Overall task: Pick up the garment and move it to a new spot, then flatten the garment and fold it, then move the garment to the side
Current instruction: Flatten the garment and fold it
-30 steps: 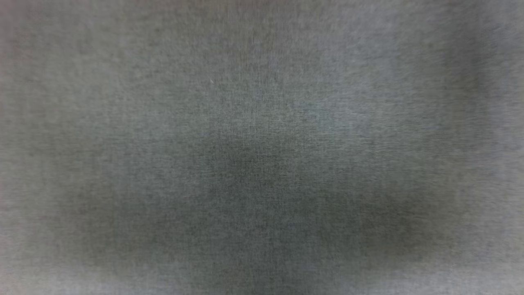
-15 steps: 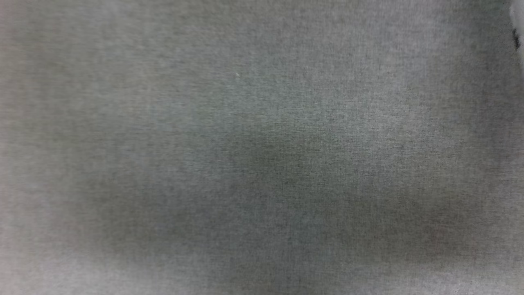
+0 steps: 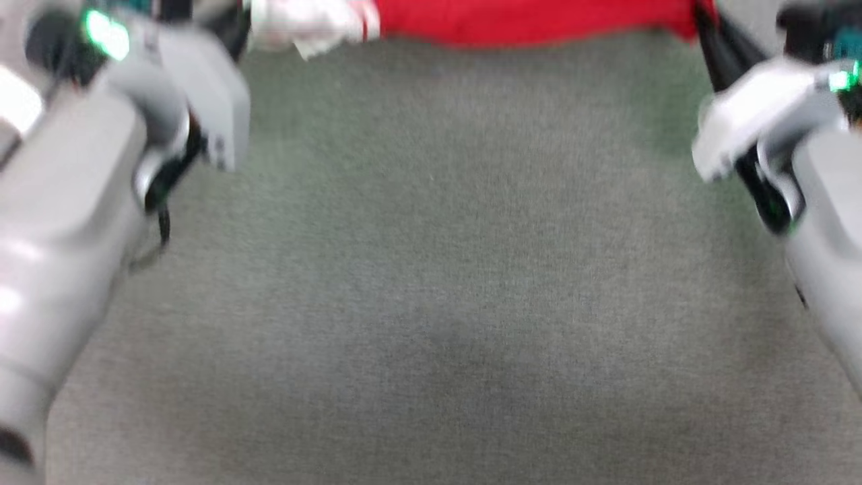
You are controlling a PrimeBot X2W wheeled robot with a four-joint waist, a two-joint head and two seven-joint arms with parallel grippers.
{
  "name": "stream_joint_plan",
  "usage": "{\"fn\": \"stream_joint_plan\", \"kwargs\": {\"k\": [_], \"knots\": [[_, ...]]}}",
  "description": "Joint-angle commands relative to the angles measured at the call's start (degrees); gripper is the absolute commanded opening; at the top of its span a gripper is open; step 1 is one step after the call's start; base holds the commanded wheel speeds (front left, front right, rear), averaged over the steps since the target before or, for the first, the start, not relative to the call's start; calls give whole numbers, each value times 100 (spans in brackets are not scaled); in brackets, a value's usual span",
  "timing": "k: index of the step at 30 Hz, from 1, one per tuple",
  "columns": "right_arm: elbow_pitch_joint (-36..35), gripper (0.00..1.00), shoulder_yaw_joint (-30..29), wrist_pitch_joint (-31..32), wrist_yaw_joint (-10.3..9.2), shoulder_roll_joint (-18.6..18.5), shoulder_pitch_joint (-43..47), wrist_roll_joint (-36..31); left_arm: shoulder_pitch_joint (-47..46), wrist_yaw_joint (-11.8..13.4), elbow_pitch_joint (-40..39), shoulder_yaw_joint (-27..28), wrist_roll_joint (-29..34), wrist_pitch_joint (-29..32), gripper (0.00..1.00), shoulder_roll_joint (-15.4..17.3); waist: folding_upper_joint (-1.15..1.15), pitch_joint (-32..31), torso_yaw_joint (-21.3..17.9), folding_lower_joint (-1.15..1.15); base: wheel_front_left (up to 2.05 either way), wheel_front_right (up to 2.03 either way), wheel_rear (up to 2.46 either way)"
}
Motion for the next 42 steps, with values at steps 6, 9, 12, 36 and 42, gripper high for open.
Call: {"fn": "stream_joint_plan", "kwargs": {"k": [6,9,12,36,42], "knots": [[-1294,0,378,269,-6,-881,1490,739,1535,462,-1359,-13,-449,290,0,697,0,-1218,228,0,0,0,0],[-1965,0,271,364,-6,-1295,2286,972,2359,985,-2364,18,-664,394,0,1162,0,-1327,265,0,0,0,0],[-2641,0,66,433,-7,-1611,3103,1078,3116,1589,-3388,14,-824,458,0,1636,0,-1388,294,0,0,0,0],[-7142,0,-2484,1482,-6,-639,8410,-117,6817,4723,-7299,513,-2641,-204,0,3075,0,-912,117,0,0,0,0],[-7384,0,-2755,1845,-6,-520,7957,-17,6327,4947,-7697,657,-2203,-10,0,3642,0,-877,36,0,0,0,0]]}}
